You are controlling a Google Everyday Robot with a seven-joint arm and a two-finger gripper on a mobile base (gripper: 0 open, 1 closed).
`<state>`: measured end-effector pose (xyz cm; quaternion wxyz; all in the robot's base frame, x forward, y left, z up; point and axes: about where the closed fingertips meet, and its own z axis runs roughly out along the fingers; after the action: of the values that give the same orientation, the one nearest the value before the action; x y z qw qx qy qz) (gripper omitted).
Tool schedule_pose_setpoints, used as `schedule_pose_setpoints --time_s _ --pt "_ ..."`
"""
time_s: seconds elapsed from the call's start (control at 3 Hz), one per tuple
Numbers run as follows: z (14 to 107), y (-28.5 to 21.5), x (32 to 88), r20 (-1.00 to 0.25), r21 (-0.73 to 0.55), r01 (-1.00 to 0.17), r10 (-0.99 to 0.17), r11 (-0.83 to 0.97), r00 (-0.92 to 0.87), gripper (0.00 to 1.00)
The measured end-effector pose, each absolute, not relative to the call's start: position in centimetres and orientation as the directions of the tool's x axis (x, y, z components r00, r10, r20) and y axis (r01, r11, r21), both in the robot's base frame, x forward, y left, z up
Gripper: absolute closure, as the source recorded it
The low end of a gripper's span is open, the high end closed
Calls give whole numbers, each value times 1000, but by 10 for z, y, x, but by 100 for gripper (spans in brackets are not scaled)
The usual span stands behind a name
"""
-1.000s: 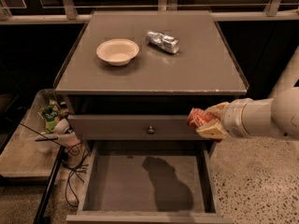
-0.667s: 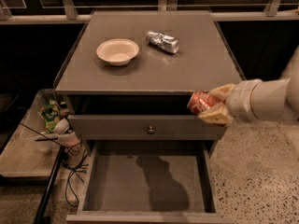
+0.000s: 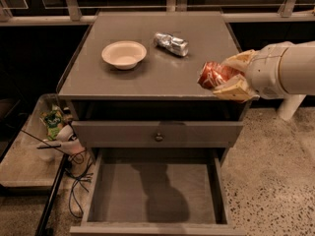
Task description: Pick coke can from middle drawer and place on counter
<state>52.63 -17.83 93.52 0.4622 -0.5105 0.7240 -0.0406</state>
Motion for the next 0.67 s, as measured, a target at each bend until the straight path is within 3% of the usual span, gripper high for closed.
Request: schedule_pose_setpoints --time_s 0.67 --pt "922 -177 554 -605 -551 -715 -796 431 -14 100"
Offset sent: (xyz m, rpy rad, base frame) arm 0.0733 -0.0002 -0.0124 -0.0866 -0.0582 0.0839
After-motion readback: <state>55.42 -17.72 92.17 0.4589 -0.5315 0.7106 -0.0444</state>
